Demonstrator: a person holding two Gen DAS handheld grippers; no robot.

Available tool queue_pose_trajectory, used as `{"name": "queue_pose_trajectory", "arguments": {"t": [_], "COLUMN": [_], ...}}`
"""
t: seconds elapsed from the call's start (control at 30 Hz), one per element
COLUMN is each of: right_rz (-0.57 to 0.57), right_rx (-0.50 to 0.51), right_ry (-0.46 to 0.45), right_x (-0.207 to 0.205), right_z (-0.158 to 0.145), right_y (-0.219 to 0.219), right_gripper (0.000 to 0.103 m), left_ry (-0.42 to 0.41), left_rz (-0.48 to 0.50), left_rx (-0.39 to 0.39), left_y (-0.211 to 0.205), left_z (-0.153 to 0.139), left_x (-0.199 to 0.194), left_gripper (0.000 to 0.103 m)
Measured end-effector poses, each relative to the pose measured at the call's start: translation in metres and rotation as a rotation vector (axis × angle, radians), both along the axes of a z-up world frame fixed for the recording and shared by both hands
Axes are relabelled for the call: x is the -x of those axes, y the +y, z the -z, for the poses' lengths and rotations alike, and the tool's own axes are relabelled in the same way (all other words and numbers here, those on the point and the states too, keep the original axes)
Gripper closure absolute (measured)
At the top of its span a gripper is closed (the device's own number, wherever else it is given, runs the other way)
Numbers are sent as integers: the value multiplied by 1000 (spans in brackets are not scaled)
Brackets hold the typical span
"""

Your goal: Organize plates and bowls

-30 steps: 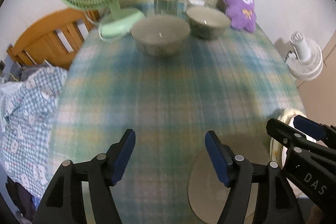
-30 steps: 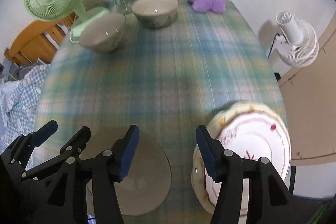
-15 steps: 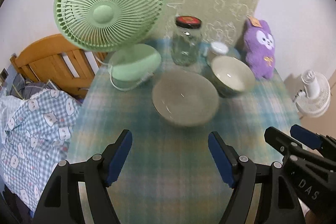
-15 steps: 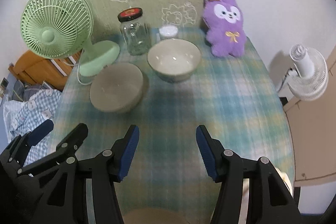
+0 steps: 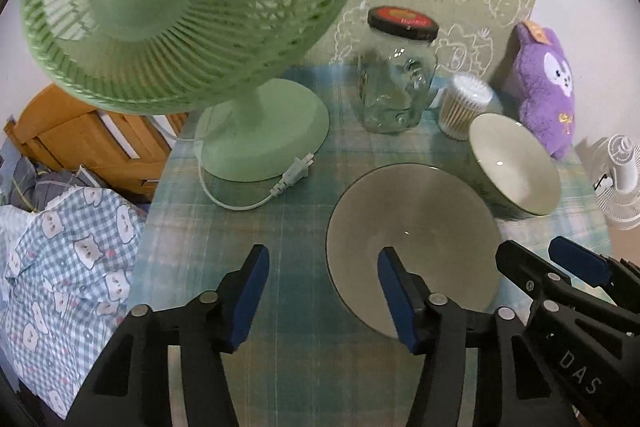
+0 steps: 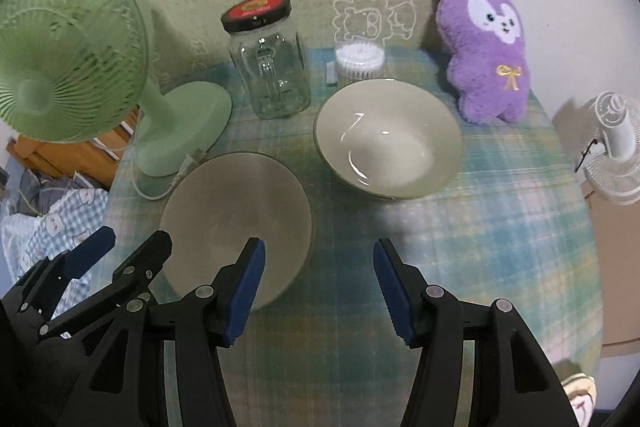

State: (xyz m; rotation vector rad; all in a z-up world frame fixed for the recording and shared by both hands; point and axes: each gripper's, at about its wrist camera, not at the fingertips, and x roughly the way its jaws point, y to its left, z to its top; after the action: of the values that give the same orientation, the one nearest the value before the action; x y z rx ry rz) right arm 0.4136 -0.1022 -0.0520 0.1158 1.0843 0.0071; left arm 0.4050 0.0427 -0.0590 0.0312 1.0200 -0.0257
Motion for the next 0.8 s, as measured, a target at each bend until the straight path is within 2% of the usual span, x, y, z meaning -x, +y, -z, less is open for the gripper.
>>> {"name": "queue_pose_trajectory", "arguments": {"t": [0.3, 0.37, 0.43, 0.47, 0.5, 0.53, 0.67, 0.8], "right_rz": [-4, -8, -8, -7, -7, -9, -7, -8], "right_rx": [11, 10, 13, 12, 6, -1, -13, -8], "right_ry": [16, 21, 30, 39, 46, 52, 51, 51], "right_x": [-26, -28, -31, -32, -32, -33, -33, -28], "right_z": [26, 30, 35, 38, 41, 43, 44, 40], "right_y": [7, 8, 9, 9, 8, 8, 8, 11], "right_gripper": [57, 64, 75, 77, 85, 89, 90, 91], "left_ry": [32, 39, 54, 63, 66, 68, 67, 59], "left_rz": [41, 42, 44, 46, 49, 50, 41, 50], "left_rx": [10, 9, 14, 17, 26, 33, 26, 9], "left_y": [-4, -5, -4, -4, -5, -5, -3, -4], "left_z": [27, 31, 35, 36, 37, 38, 37, 32], "left_x": [-17, -20, -22, -22, -23, -23, -22, -17], "left_gripper": [64, 67, 74, 80, 85, 85, 91, 91]}}
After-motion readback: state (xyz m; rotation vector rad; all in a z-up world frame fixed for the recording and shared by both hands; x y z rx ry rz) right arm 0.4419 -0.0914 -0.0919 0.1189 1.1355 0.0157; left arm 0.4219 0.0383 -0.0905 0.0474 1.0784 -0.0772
